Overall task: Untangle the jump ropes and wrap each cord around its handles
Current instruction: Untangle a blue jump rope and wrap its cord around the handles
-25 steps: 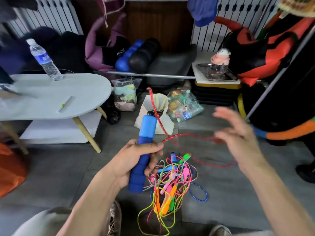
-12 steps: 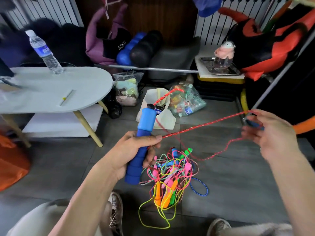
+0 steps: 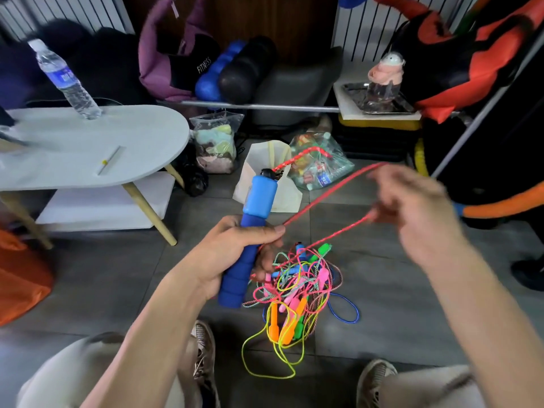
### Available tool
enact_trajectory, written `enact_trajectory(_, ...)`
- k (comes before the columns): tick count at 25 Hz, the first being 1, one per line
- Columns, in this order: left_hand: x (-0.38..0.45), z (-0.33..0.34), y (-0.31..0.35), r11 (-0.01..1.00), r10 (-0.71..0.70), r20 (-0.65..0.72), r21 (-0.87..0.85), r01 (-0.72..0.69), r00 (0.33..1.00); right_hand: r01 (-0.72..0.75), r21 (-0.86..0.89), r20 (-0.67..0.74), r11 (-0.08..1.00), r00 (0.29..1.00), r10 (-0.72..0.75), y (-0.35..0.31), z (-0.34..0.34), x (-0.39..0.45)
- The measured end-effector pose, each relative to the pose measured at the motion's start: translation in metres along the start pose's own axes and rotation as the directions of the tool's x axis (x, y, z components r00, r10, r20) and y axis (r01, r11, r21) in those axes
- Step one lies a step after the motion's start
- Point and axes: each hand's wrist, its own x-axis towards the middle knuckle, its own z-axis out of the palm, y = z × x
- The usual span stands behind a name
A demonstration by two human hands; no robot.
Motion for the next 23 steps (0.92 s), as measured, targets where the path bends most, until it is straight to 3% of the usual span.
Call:
enact_trajectory(2, -0.001, -0.007, 0.001, 1.000, 0.002, -0.036, 0.016, -0.001, 0.999, -0.114, 0.262, -0.331, 0.958, 0.922, 0.200, -0.010, -0.040, 0.022)
enact_trajectory(3, -0.001, -0.010, 0.001, 1.000, 0.007, -0.050, 0.002, -0.007, 0.999, -0.166, 0.269, -0.399, 0.949, 0.877, 0.267, -0.006, -0.053, 0.027)
enact_trajectory(5, -0.002, -0.011, 0.001, 0.999, 0.010, -0.057, -0.042, -0.012, 0.998, -0.195, 0.086, -0.425, 0.977, 0.880, 0.213, 0.004, -0.052, 0.028)
enact_trajectory(6, -0.002, -0.010, 0.001, 0.998, 0.010, -0.054, -0.060, -0.014, 0.998, -0.137, -0.022, -0.365, 0.990, 0.923, 0.120, 0.010, -0.041, 0.024)
enact_trajectory(8, -0.001, -0.004, -0.001, 0.996, 0.021, -0.038, -0.084, -0.024, 0.999, -0.023, -0.064, 0.013, 0.998, 1.000, 0.024, 0.010, -0.002, -0.002)
enact_trajectory(9, -0.001, 0.000, -0.002, 0.996, 0.026, -0.023, -0.086, -0.028, 0.999, -0.054, -0.031, 0.274, 0.998, 0.960, 0.060, 0.012, 0.019, -0.018)
enact_trajectory(10, -0.001, 0.002, -0.003, 0.996, 0.029, -0.003, -0.082, -0.029, 1.000, -0.098, -0.036, 0.475, 0.995, 0.874, 0.103, 0.014, 0.036, -0.033)
enact_trajectory(11, 0.000, 0.004, -0.004, 0.997, 0.028, 0.020, -0.076, -0.027, 0.999, -0.128, -0.064, 0.594, 0.990, 0.792, 0.141, 0.018, 0.045, -0.042)
enact_trajectory(12, -0.001, 0.006, -0.004, 0.997, 0.027, 0.040, -0.069, -0.024, 0.999, -0.115, -0.106, 0.633, 0.988, 0.758, 0.156, 0.020, 0.049, -0.047)
enact_trajectory(14, -0.002, 0.005, -0.003, 0.997, 0.030, 0.053, -0.069, -0.027, 0.998, -0.049, -0.146, 0.490, 0.988, 0.864, 0.115, 0.018, 0.040, -0.034)
enact_trajectory(16, -0.002, 0.003, -0.002, 0.997, 0.028, 0.034, -0.066, -0.026, 0.999, -0.002, -0.107, 0.124, 0.994, 0.992, 0.016, 0.010, 0.013, -0.010)
enact_trajectory(17, -0.001, 0.001, -0.002, 0.998, 0.026, 0.021, -0.059, -0.024, 0.999, -0.002, -0.043, -0.069, 0.999, 0.998, -0.001, 0.005, -0.004, 0.002)
enact_trajectory(19, 0.000, 0.000, -0.003, 1.000, 0.007, 0.010, -0.028, -0.007, 1.000, -0.025, 0.040, -0.335, 0.999, 0.941, 0.037, 0.000, -0.031, 0.017)
enact_trajectory(21, -0.001, 0.000, -0.004, 1.000, -0.003, 0.021, -0.003, 0.003, 1.000, -0.039, -0.062, -0.442, 0.997, 0.897, 0.008, 0.005, -0.039, 0.019)
enact_trajectory(23, -0.001, 0.001, -0.005, 1.000, 0.018, 0.038, -0.015, -0.018, 0.999, 0.050, -0.191, -0.337, 0.980, 0.935, -0.114, 0.008, -0.022, 0.008)
